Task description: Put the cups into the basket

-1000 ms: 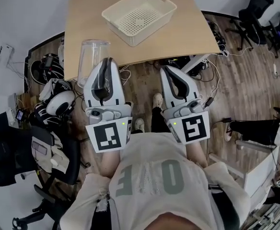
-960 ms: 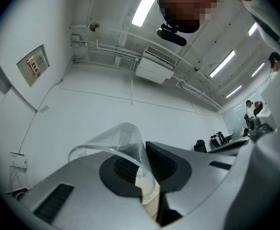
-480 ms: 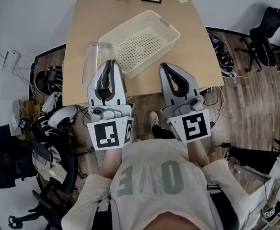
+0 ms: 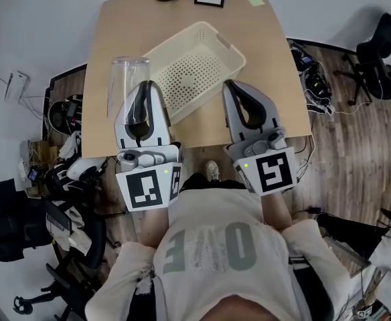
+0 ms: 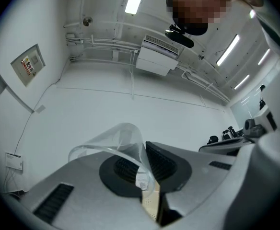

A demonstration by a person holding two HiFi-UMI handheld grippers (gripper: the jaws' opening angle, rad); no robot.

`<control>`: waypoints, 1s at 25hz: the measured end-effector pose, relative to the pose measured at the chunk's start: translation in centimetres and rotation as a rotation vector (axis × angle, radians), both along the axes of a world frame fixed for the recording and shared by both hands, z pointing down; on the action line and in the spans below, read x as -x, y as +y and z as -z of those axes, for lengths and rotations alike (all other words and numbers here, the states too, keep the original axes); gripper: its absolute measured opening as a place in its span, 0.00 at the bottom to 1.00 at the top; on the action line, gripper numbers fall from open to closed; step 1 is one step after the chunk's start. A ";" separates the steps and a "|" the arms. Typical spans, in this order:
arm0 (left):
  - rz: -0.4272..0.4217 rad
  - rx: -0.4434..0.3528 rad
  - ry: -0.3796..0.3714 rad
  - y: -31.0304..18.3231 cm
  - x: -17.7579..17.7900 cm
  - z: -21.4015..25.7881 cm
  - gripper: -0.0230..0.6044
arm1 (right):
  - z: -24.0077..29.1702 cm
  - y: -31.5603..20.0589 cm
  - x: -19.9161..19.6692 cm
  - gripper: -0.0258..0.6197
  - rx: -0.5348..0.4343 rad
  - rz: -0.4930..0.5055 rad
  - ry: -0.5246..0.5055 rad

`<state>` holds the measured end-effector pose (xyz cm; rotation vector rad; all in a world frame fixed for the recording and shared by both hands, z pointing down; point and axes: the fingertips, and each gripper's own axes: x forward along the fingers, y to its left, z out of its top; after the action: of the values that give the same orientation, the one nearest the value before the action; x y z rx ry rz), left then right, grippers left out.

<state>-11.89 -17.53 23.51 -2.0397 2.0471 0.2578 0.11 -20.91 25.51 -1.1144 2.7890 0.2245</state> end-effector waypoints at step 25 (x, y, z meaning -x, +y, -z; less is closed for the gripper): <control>-0.070 0.141 -0.056 -11.7 4.4 -1.6 0.09 | 1.3 -8.9 5.8 0.04 -0.037 0.003 0.034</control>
<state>-16.27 -29.21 25.10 -2.1771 2.0156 0.0687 -5.66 -29.80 24.19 -1.1086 2.8036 0.2969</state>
